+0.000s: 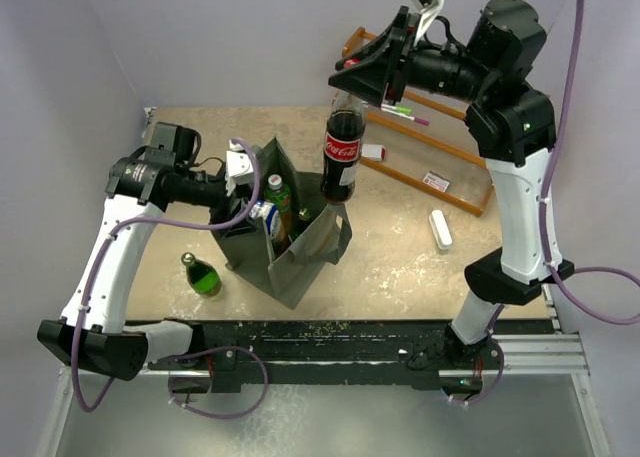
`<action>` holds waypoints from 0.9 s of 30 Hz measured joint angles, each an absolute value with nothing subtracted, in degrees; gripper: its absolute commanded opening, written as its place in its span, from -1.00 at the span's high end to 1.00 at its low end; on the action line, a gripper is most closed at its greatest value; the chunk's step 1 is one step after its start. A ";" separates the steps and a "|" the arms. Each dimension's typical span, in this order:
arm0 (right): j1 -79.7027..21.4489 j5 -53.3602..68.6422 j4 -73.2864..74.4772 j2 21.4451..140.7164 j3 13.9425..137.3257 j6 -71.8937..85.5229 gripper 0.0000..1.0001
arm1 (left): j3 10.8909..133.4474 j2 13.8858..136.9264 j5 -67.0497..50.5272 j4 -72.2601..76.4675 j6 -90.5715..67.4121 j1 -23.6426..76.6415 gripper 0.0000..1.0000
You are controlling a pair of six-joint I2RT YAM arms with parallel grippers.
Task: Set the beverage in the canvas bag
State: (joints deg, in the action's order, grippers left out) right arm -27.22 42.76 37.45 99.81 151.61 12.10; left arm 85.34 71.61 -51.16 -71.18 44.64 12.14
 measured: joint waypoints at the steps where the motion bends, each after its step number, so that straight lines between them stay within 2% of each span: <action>1: -28.16 42.54 37.45 99.83 151.59 11.84 1.00 | 85.30 71.55 -51.20 -71.18 44.66 12.14 -0.58; 13: -38.20 37.30 37.74 102.91 151.59 8.34 1.00 | 82.56 69.71 -51.27 -70.94 45.25 12.14 -0.54; 27: -40.18 34.63 37.76 107.55 148.31 6.94 1.00 | 80.75 68.16 -51.46 -70.89 46.70 12.14 -0.50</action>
